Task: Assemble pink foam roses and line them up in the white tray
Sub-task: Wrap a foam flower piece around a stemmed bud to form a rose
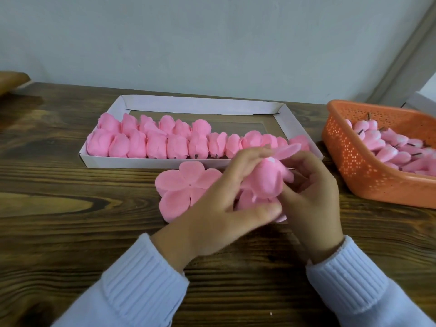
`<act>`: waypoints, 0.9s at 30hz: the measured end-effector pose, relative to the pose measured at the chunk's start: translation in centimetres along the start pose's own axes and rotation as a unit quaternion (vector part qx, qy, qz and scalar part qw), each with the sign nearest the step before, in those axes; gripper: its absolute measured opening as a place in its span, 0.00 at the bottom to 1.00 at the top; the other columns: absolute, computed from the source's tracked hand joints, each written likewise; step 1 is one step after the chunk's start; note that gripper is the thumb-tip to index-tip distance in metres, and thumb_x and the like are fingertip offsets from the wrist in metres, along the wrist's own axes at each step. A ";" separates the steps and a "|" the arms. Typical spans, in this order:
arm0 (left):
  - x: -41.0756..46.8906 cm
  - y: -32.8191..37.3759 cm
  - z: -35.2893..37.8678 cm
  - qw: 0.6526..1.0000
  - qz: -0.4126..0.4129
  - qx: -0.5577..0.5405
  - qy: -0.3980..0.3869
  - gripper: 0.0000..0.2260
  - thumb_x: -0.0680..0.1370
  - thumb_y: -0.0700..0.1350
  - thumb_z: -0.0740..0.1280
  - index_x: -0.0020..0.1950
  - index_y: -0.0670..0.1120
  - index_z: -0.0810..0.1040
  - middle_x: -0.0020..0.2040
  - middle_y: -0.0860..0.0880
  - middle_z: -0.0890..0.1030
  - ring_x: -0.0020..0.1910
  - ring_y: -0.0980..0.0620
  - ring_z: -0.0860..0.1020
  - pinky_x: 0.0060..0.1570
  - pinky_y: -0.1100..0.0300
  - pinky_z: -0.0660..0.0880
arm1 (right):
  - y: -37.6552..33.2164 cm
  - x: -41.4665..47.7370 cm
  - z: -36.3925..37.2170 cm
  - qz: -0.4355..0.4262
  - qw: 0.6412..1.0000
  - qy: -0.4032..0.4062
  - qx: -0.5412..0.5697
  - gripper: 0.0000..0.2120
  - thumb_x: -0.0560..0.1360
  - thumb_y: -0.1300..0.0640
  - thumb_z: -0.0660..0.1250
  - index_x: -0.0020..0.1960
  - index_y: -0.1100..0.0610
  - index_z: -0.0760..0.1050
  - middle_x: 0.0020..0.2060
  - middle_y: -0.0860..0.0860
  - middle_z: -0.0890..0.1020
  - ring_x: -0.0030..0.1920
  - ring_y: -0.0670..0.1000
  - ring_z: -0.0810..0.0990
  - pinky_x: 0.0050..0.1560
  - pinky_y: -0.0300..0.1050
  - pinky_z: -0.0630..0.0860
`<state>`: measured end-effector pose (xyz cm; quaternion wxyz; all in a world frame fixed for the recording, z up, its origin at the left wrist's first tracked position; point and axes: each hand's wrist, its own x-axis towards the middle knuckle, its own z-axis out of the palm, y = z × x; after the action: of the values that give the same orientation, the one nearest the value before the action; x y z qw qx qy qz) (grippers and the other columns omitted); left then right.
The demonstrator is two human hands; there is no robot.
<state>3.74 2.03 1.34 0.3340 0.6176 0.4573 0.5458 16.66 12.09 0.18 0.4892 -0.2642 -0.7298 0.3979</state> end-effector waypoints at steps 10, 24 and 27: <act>0.8 0.4 0.2 0.964 0.134 0.059 0.220 0.19 0.79 0.46 0.60 0.69 0.50 0.61 0.65 0.49 0.76 0.68 0.50 0.72 0.68 0.49 0.67 | -1.0 0.3 -0.3 0.226 0.861 -0.145 0.431 0.13 0.61 0.62 0.73 0.46 0.61 0.85 0.40 0.54 0.86 0.39 0.48 0.85 0.37 0.39 0.80; 0.7 0.9 1.3 0.981 0.111 0.011 0.159 0.08 0.70 0.40 0.71 0.48 0.47 0.78 0.40 0.54 0.82 0.43 0.55 0.82 0.48 0.60 0.77 | -2.2 -0.7 1.3 0.318 0.803 -0.275 0.423 0.23 0.72 0.69 0.62 0.67 0.67 0.68 0.56 0.62 0.80 0.56 0.58 0.80 0.56 0.51 0.78; 0.7 1.0 1.5 0.980 0.116 0.016 0.160 0.15 0.68 0.39 0.73 0.52 0.47 0.76 0.39 0.52 0.81 0.43 0.56 0.81 0.49 0.62 0.76 | -2.2 -0.8 1.2 0.313 0.788 -0.284 0.449 0.22 0.71 0.68 0.66 0.65 0.65 0.71 0.56 0.61 0.80 0.57 0.56 0.81 0.59 0.51 0.77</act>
<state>5.36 2.48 2.28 0.1815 0.5764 0.4387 0.6651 15.91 9.88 1.43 0.1721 -0.1037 -0.4528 0.8687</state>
